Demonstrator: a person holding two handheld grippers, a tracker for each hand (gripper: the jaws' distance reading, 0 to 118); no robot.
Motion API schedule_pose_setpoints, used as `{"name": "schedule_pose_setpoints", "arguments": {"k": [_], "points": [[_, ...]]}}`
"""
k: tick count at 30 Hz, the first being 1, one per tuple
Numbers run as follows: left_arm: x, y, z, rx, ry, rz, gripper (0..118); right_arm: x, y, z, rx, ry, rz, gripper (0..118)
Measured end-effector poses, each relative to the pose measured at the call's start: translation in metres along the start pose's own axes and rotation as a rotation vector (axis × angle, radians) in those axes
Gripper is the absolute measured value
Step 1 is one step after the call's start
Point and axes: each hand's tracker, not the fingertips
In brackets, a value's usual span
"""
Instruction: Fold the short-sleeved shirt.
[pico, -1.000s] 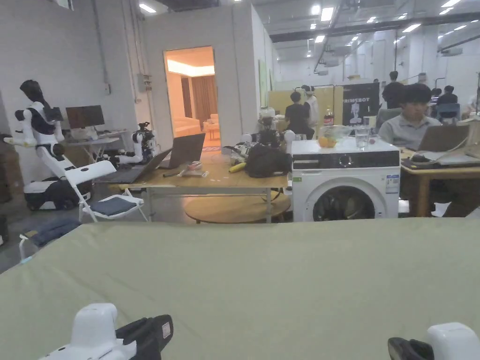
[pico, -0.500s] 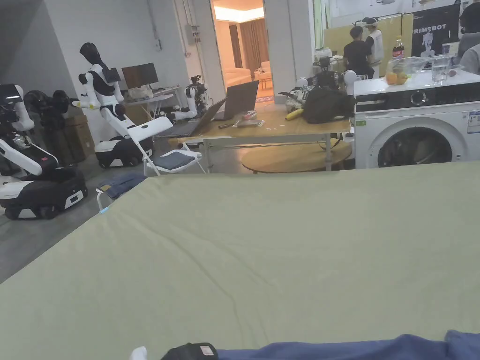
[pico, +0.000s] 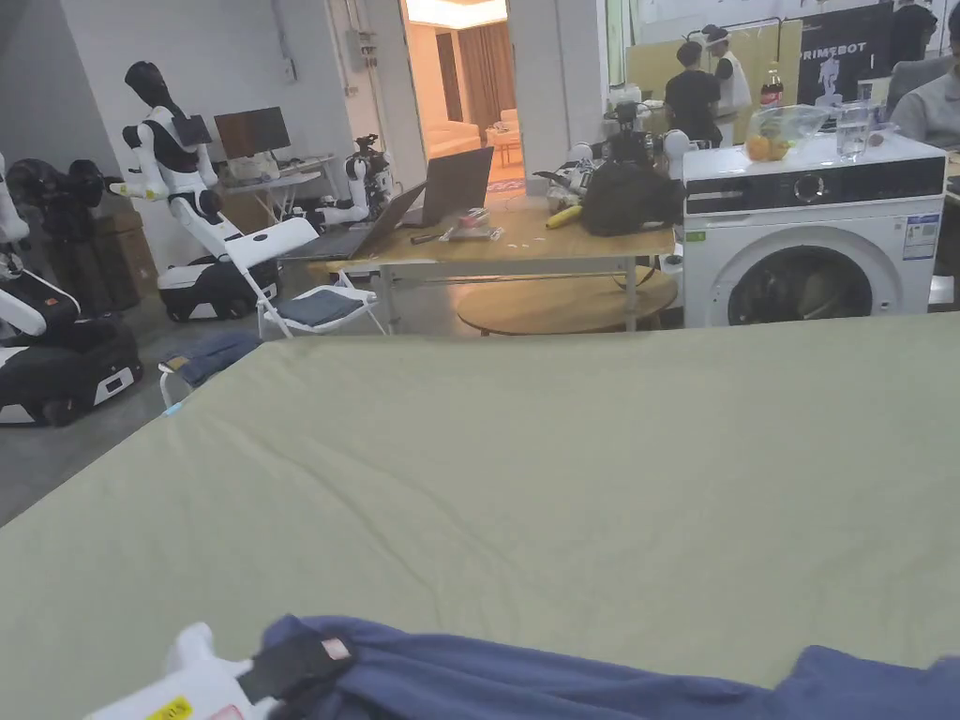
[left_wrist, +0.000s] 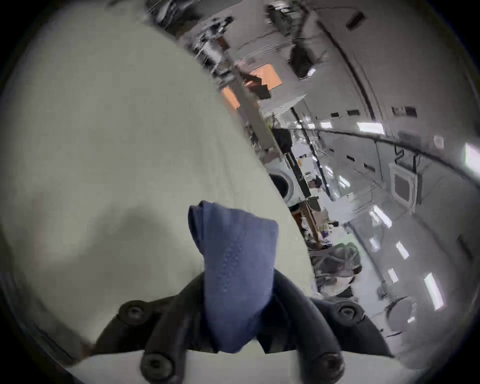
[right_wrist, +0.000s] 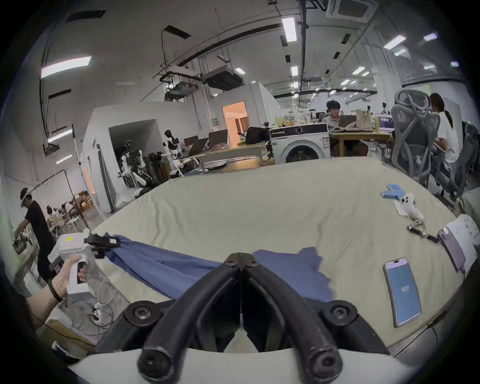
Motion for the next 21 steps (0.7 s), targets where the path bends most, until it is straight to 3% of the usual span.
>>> {"name": "schedule_pose_setpoints", "arguments": {"k": [4, 7, 10, 12, 15, 16, 17, 18, 19, 21], "points": [[0.061, 0.014, 0.025, 0.091, 0.168, -0.391, 4, -0.002, 0.004, -0.004, -0.019, -0.008, 0.022, 0], [0.114, -0.023, 0.001, -0.010, 0.113, -0.657, 4, -0.005, 0.009, -0.007, -0.011, -0.021, 0.030, 0], [0.139, -0.080, -0.054, -0.153, 0.002, -0.645, 4, -0.009, 0.008, -0.006, 0.002, 0.018, -0.026, 0], [0.146, -0.119, -0.092, -0.298, -0.026, -0.674, 4, -0.014, 0.006, 0.000, 0.001, 0.020, -0.013, 0], [0.153, -0.157, -0.129, -0.348, -0.007, -0.737, 4, -0.017, 0.006, 0.013, -0.004, -0.014, 0.045, 0], [0.153, -0.159, -0.134, -0.344, -0.018, -0.721, 10, -0.016, 0.006, 0.017, -0.004, -0.022, 0.051, 0], [0.155, -0.159, -0.134, -0.388, -0.091, -0.692, 23, -0.014, 0.006, 0.019, -0.008, -0.027, 0.052, 0], [0.157, -0.153, -0.131, -0.394, -0.142, -0.639, 55, -0.010, 0.006, 0.020, -0.013, -0.033, 0.052, 0], [0.158, -0.147, -0.124, -0.368, -0.184, -0.612, 63, -0.007, 0.005, 0.021, -0.012, -0.041, 0.045, 0], [0.160, -0.122, -0.103, -0.275, -0.263, -0.592, 58, 0.002, 0.004, 0.022, -0.008, -0.038, -0.002, 0]]}}
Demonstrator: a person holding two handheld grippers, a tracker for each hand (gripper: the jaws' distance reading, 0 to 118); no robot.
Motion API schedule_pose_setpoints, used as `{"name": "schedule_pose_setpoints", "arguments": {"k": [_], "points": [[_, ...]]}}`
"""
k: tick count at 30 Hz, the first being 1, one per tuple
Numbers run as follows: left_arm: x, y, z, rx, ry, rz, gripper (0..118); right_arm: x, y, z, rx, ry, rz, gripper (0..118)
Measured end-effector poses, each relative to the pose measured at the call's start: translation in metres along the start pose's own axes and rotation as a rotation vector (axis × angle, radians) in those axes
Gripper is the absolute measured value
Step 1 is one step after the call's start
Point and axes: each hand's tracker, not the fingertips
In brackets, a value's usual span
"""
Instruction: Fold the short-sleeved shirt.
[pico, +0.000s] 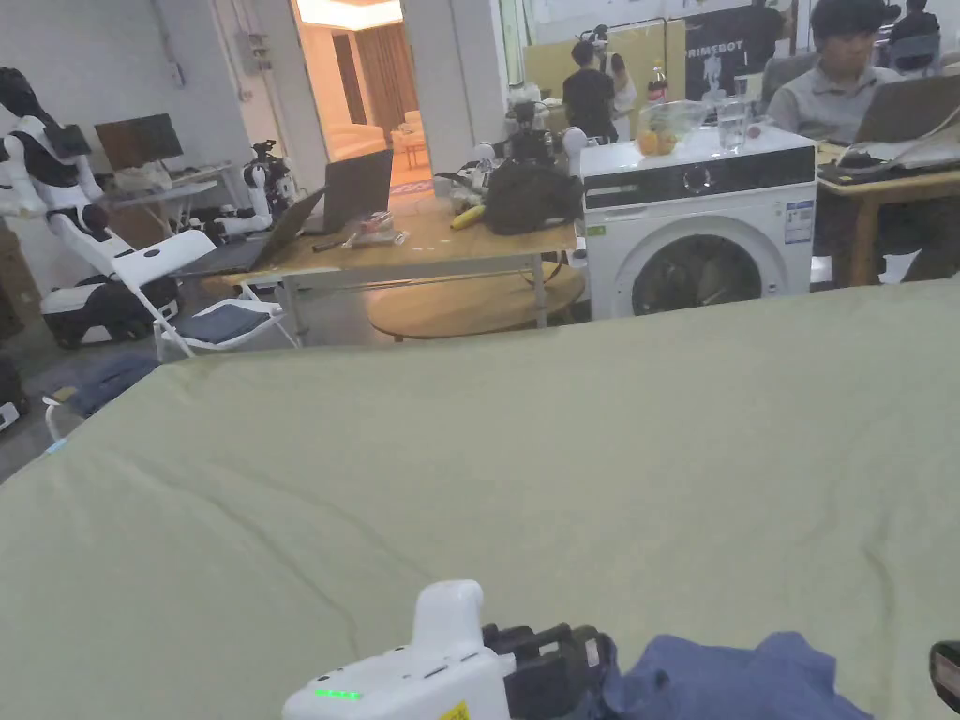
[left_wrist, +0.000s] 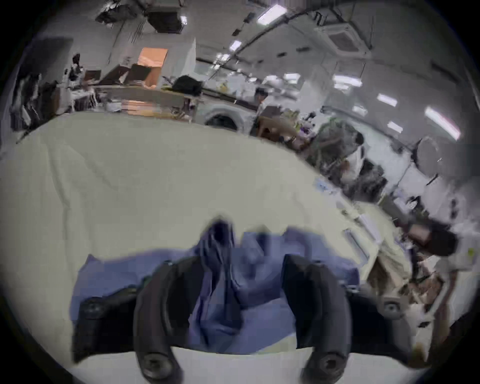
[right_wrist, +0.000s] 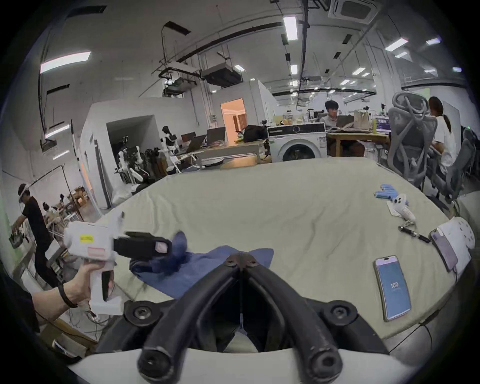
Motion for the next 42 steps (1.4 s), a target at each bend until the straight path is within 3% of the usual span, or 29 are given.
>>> {"name": "schedule_pose_setpoints", "arguments": {"k": [1, 3, 5, 6, 9, 10, 11, 13, 16, 17, 20, 21, 24, 26, 28, 29, 31, 32, 35, 37, 42], "points": [[-0.005, 0.005, 0.008, 0.025, 0.006, 0.032, 52, 0.003, -0.001, 0.000, 0.003, 0.010, -0.033, 0], [-0.018, 0.008, 0.015, 0.060, 0.037, 0.114, 25, 0.011, -0.002, -0.001, 0.013, 0.044, -0.103, 0], [-0.029, 0.001, 0.002, 0.044, 0.049, 0.169, 18, 0.015, -0.003, -0.002, 0.022, 0.062, -0.154, 0], [-0.033, -0.008, -0.011, -0.002, 0.049, 0.206, 2, 0.017, -0.004, -0.003, 0.022, 0.063, -0.165, 0], [-0.036, -0.044, -0.068, -0.233, -0.108, 0.287, 2, 0.016, -0.009, -0.003, 0.007, 0.059, -0.167, 0], [-0.029, -0.058, -0.089, -0.353, -0.109, 0.269, 2, 0.015, -0.010, -0.003, -0.002, 0.053, -0.163, 0], [-0.024, -0.074, -0.099, -0.466, -0.018, 0.197, 2, 0.013, -0.012, -0.002, -0.010, 0.048, -0.156, 0], [-0.017, -0.070, -0.083, -0.308, -0.058, 0.177, 0, 0.010, -0.015, 0.001, -0.018, 0.040, -0.137, 0], [-0.033, -0.046, -0.039, -0.156, -0.113, 0.306, 0, 0.010, -0.016, 0.000, -0.022, 0.028, -0.117, 0], [-0.039, -0.038, -0.018, -0.069, -0.122, 0.324, 5, 0.012, -0.015, -0.002, -0.027, 0.031, -0.124, 0], [-0.073, -0.020, 0.033, 0.066, -0.043, 0.429, 74, 0.014, -0.015, -0.006, -0.023, 0.054, -0.156, 0], [-0.088, -0.020, 0.048, 0.102, 0.001, 0.473, 81, 0.015, -0.015, -0.007, -0.025, 0.066, -0.169, 0], [-0.127, -0.036, 0.065, 0.119, 0.116, 0.622, 81, 0.014, -0.016, -0.008, -0.022, 0.077, -0.180, 0], [-0.144, -0.056, 0.058, 0.070, 0.111, 0.750, 81, 0.013, -0.017, -0.011, -0.029, 0.078, -0.182, 0], [-0.146, -0.075, 0.037, -0.001, 0.018, 0.837, 81, 0.012, -0.019, -0.013, -0.042, 0.082, -0.184, 0], [-0.143, -0.085, 0.027, -0.025, 0.013, 0.858, 75, 0.011, -0.020, -0.013, -0.051, 0.084, -0.184, 0], [-0.138, -0.084, 0.025, 0.031, 0.042, 0.816, 30, 0.008, -0.021, -0.012, -0.060, 0.078, -0.168, 0], [-0.140, -0.087, 0.020, 0.016, 0.024, 0.876, 20, 0.007, -0.021, -0.011, -0.064, 0.073, -0.158, 0], [-0.147, -0.090, 0.030, 0.120, -0.069, 1.011, 20, 0.009, -0.022, -0.011, -0.065, 0.073, -0.166, 0], [-0.130, -0.068, 0.056, 0.216, 0.020, 0.875, 16, 0.011, -0.022, -0.012, -0.061, 0.076, -0.180, 0], [-0.051, 0.010, 0.084, 0.257, 0.160, 0.238, 12, 0.017, -0.018, -0.013, -0.092, 0.069, -0.152, 0]]}}
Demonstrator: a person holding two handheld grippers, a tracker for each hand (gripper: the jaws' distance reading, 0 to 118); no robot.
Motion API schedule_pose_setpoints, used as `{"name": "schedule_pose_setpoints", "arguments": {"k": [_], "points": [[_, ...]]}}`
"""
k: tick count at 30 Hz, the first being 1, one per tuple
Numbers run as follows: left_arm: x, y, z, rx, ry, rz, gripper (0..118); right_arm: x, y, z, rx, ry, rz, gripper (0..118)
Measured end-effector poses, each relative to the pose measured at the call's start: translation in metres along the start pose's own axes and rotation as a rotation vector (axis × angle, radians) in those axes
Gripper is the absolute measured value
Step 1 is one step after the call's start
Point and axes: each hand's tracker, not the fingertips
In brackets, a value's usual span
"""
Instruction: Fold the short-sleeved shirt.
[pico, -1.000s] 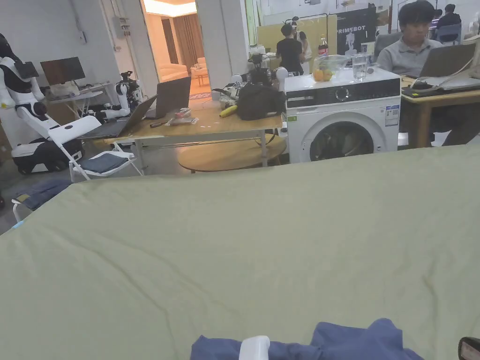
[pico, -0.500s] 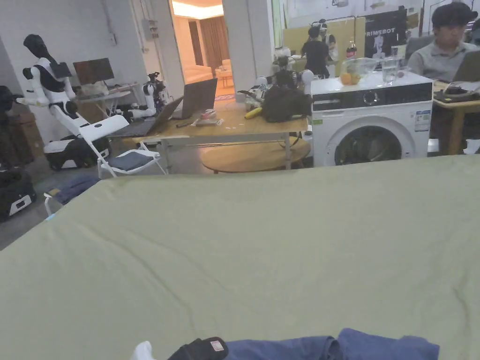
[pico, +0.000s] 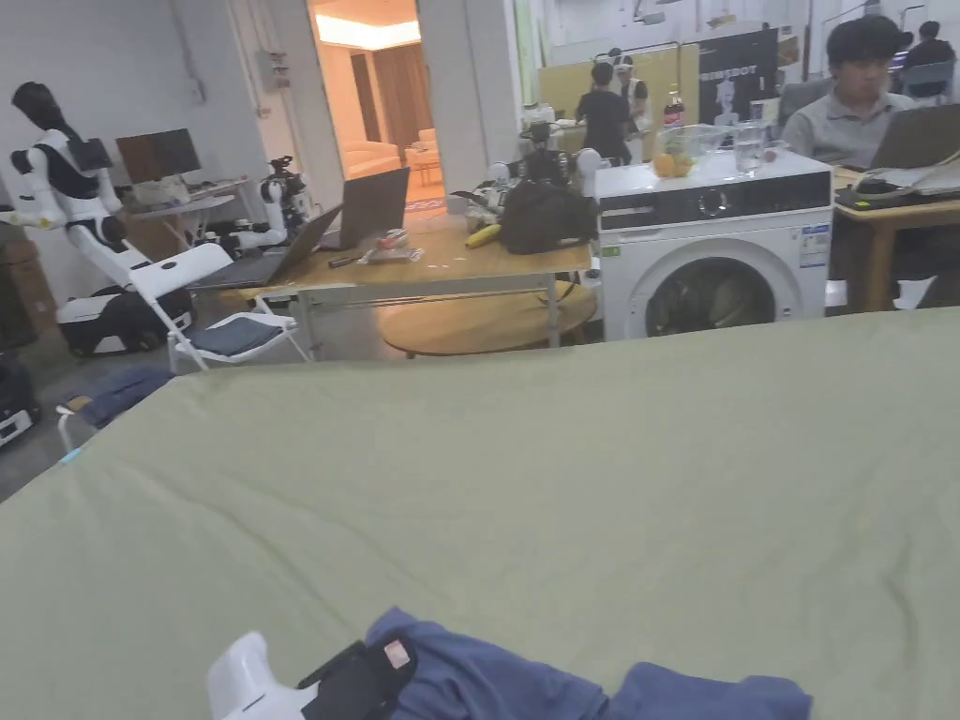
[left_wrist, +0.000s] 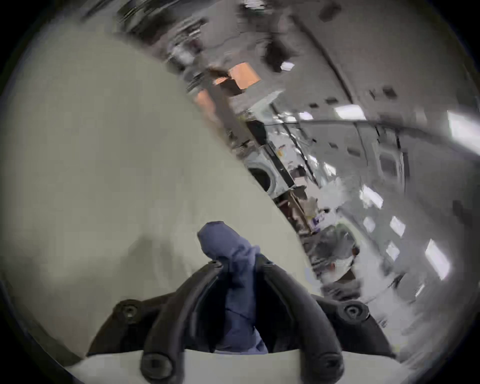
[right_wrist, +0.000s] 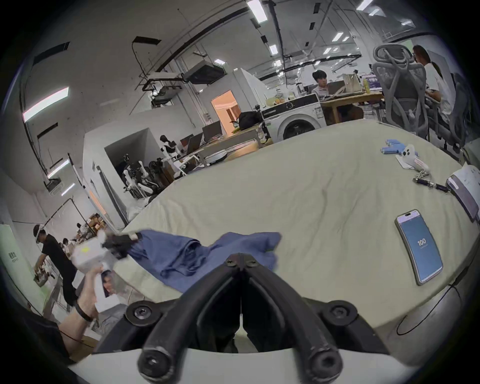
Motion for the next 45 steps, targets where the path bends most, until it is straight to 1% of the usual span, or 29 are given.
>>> {"name": "schedule_pose_setpoints", "arguments": {"k": [3, 5, 7, 9, 10, 11, 12, 13, 14, 16, 17, 19, 20, 21, 23, 24, 26, 27, 28, 29, 31, 34, 35, 38, 39, 40, 42, 44, 45], "points": [[0.076, -0.018, -0.033, -0.109, -0.094, -0.266, 12, 0.000, -0.001, 0.006, 0.007, -0.021, -0.003, 0], [0.115, -0.048, -0.065, -0.180, -0.133, -0.372, 12, 0.000, -0.004, 0.010, 0.026, -0.020, -0.034, 0], [0.134, -0.088, -0.104, -0.302, -0.155, -0.392, 12, -0.001, -0.007, 0.017, 0.031, -0.015, -0.043, 0], [0.146, -0.122, -0.136, -0.446, -0.174, -0.437, 12, -0.005, -0.011, 0.026, 0.024, -0.034, -0.011, 0], [0.147, -0.131, -0.142, -0.484, -0.198, -0.446, 17, -0.005, -0.013, 0.029, 0.021, -0.050, 0.009, 0], [0.148, -0.131, -0.141, -0.489, -0.244, -0.431, 29, -0.004, -0.014, 0.032, 0.011, -0.059, 0.027, 0], [0.146, -0.125, -0.135, -0.470, -0.327, -0.388, 51, -0.001, -0.016, 0.034, 0.009, -0.072, 0.038, 0], [0.141, -0.118, -0.128, -0.429, -0.408, -0.348, 65, 0.002, -0.018, 0.036, 0.013, -0.081, 0.039, 0], [0.133, -0.105, -0.117, -0.372, -0.441, -0.313, 66, 0.006, -0.020, 0.037, 0.012, -0.080, 0.028, 0], [0.120, -0.086, -0.106, -0.302, -0.326, -0.251, 65, 0.012, -0.024, 0.038, 0.015, -0.074, 0.012, 0], [0.108, -0.080, -0.101, -0.254, -0.299, -0.177, 61, 0.014, -0.025, 0.038, 0.014, -0.074, 0.002, 0], [0.091, -0.072, -0.101, -0.205, -0.342, -0.028, 24, 0.016, -0.029, 0.036, 0.011, -0.065, -0.017, 0], [0.083, -0.073, -0.107, -0.209, -0.343, 0.029, 12, 0.016, -0.030, 0.034, 0.009, -0.063, -0.022, 0], [0.076, -0.076, -0.116, -0.238, -0.345, 0.072, 10, 0.015, -0.032, 0.032, 0.006, -0.063, -0.026, 0], [0.072, -0.094, -0.146, -0.412, -0.332, 0.122, 10, 0.014, -0.034, 0.029, -0.005, -0.057, -0.031, 0], [0.074, -0.110, -0.158, -0.509, -0.320, 0.105, 10, 0.013, -0.035, 0.027, -0.010, -0.052, -0.033, 0], [0.093, -0.145, -0.178, -0.735, -0.279, -0.014, 10, 0.010, -0.036, 0.023, -0.023, -0.046, -0.045, 0], [0.101, -0.160, -0.181, -0.758, -0.247, -0.074, 8, 0.010, -0.037, 0.019, -0.032, -0.041, -0.056, 0], [0.103, -0.162, -0.177, -0.707, -0.266, -0.093, 3, 0.009, -0.038, 0.016, -0.039, -0.039, -0.067, 0], [0.106, -0.155, -0.176, -0.631, -0.245, -0.067, 2, 0.008, -0.040, 0.010, -0.047, -0.035, -0.089, 0], [0.105, -0.150, -0.174, -0.668, -0.235, 0.041, 2, 0.006, -0.043, -0.004, -0.093, 0.009, -0.127, 0], [0.103, -0.129, -0.153, -0.590, -0.279, 0.043, 3, -0.005, -0.033, -0.040, -0.139, -0.002, -0.068, 0], [0.102, -0.118, -0.141, -0.541, -0.300, 0.026, 8, -0.009, -0.026, -0.053, -0.140, -0.008, -0.050, 0], [0.089, -0.077, -0.103, -0.430, -0.343, 0.043, 48, -0.017, -0.004, -0.099, -0.181, 0.073, -0.034, 0], [0.079, -0.064, -0.091, -0.406, -0.314, 0.029, 64, -0.019, 0.001, -0.117, -0.208, 0.073, -0.021, 0], [0.069, -0.055, -0.082, -0.389, -0.281, 0.038, 72, -0.022, 0.003, -0.131, -0.227, 0.053, -0.003, 0], [0.041, -0.041, -0.071, -0.360, -0.223, 0.059, 77, -0.024, -0.004, -0.163, -0.342, 0.004, 0.096, 0], [0.015, -0.039, -0.068, -0.379, -0.150, 0.117, 77, -0.020, -0.027, -0.193, -0.529, -0.132, 0.200, 0], [0.004, -0.042, -0.070, -0.427, -0.141, 0.185, 78, -0.019, -0.031, -0.187, -0.382, -0.064, 0.183, 0]]}}
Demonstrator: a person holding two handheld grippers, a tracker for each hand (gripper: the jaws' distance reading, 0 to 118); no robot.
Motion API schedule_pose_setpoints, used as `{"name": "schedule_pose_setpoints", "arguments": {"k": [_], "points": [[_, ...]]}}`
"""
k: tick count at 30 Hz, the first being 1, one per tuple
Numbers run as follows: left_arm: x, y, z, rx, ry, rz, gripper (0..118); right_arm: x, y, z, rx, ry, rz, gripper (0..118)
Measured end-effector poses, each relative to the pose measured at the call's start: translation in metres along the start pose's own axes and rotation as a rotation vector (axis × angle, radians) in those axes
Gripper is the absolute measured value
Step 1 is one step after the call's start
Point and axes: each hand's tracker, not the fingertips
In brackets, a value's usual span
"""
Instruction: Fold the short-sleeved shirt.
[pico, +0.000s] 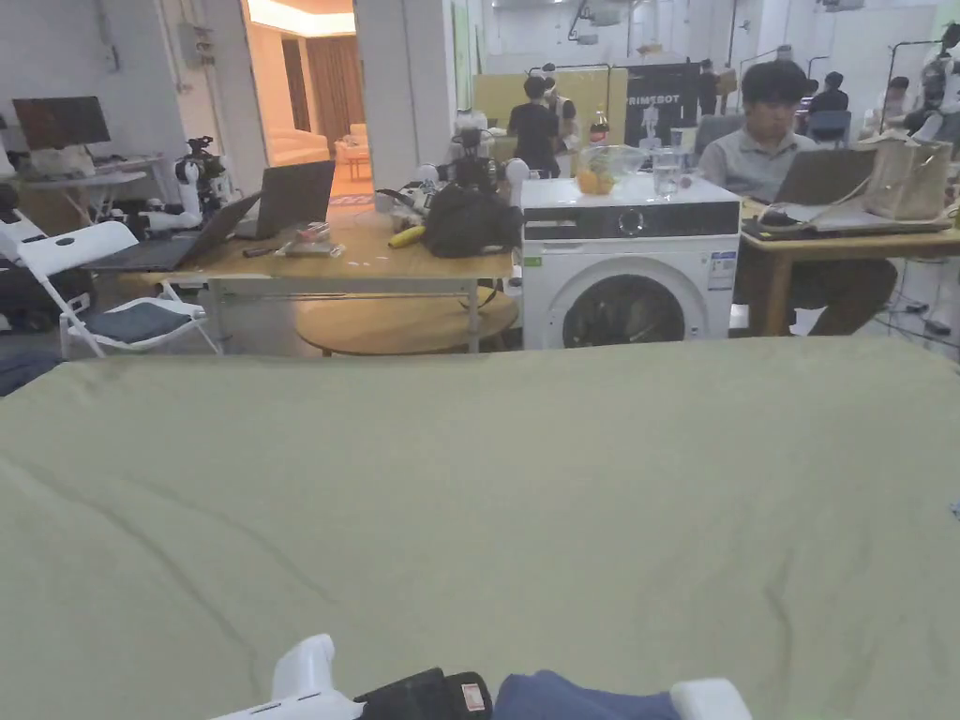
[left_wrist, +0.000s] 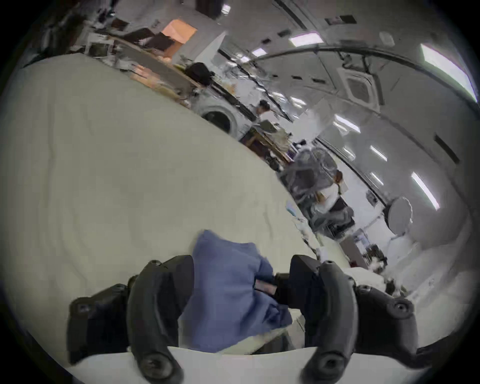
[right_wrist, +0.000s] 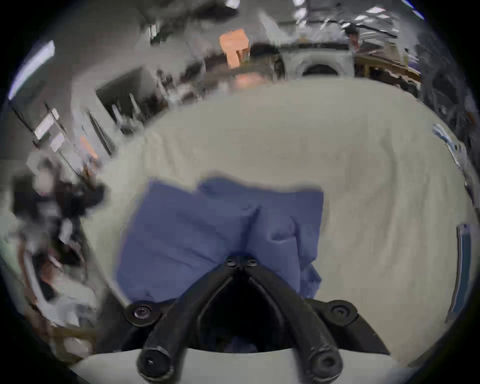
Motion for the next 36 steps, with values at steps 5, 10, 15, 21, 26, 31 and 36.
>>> {"name": "schedule_pose_setpoints", "arguments": {"k": [5, 10, 15, 21, 26, 31, 36], "points": [[-0.011, -0.017, -0.054, -0.102, -0.065, 0.056, 78, -0.008, -0.002, 0.009, 0.018, -0.038, -0.021, 0], [-0.004, -0.036, -0.110, -0.238, 0.010, -0.047, 73, -0.007, 0.006, 0.008, -0.020, -0.038, -0.029, 0], [-0.008, -0.039, -0.106, -0.202, 0.007, 0.012, 37, -0.019, -0.003, 0.007, 0.017, -0.094, 0.032, 0], [-0.002, -0.039, -0.105, -0.193, 0.037, -0.016, 36, -0.041, -0.006, 0.004, 0.020, -0.193, 0.190, 0], [-0.003, -0.023, -0.048, -0.054, -0.083, 0.076, 34, -0.054, 0.018, 0.036, 0.090, -0.054, 0.138, 0], [-0.064, 0.054, 0.087, 0.130, 0.093, 0.082, 34, -0.139, 0.082, 0.025, 0.191, 0.252, 0.157, 0], [-0.178, 0.135, 0.208, 0.175, 0.499, 0.038, 34, -0.245, 0.126, -0.060, 0.098, 0.541, 0.166, 0]]}}
